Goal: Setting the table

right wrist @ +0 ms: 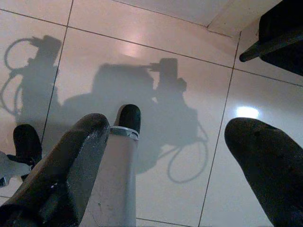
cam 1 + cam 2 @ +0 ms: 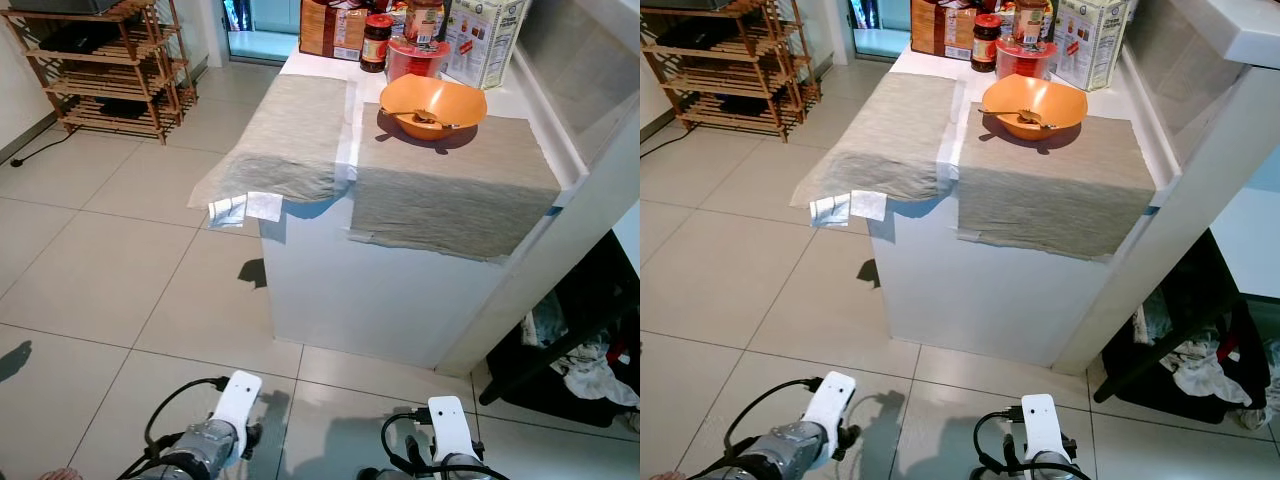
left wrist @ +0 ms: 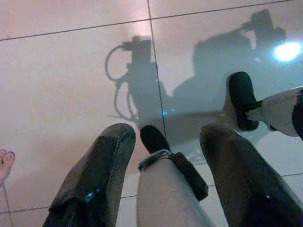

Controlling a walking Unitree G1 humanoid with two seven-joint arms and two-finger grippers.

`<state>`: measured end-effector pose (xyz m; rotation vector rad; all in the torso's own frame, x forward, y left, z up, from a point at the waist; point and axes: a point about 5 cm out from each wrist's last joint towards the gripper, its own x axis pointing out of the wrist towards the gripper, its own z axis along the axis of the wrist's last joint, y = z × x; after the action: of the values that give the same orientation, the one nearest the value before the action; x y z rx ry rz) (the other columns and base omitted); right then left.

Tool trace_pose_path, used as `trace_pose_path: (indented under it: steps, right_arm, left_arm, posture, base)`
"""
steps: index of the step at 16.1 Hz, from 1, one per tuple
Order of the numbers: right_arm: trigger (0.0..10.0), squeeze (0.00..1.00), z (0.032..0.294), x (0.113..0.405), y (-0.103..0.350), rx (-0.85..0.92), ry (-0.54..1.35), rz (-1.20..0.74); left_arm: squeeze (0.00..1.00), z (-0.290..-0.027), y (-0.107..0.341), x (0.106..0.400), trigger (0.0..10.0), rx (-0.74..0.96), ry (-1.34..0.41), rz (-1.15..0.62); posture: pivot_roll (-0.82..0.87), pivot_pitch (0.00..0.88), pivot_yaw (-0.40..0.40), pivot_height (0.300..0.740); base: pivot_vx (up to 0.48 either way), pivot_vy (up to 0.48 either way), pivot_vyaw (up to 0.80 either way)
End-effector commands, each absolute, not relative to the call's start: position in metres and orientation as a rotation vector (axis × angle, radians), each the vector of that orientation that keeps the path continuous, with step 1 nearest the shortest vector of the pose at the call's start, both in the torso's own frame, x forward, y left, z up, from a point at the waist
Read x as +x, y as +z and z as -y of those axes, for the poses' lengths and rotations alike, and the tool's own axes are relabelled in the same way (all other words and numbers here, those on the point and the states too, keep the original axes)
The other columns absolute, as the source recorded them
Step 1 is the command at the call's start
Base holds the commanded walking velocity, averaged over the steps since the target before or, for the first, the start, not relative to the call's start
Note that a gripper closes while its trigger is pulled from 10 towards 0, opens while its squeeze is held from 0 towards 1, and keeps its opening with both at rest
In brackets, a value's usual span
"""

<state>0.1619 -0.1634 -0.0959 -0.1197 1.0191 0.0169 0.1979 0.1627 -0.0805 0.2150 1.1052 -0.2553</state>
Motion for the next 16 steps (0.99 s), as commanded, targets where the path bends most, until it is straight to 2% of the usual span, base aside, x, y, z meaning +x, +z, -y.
trace_pose_path:
  steps: [1,16]
  right_arm:
    - [10.0,0.00,0.1647,0.1648,-0.0948,-0.131,0.023,-1.018]
    - [10.0,0.00,0.1625,0.1650,-0.0948,-0.110,0.005,-1.017]
  left_arm:
    - [1.00,-0.1598,-0.0797,0.1998,10.0,0.223,-0.271,-1.101]
    - [1.00,-0.1565,-0.0832,0.1929,10.0,0.238,-0.311,-1.114]
  posture:
    - [-0.05,0.000,-0.022,0.740]
    - [-0.06,0.000,0.003,0.740]
  base:
    - [0.000,0.000,0.00]
    - [0.000,0.000,0.00]
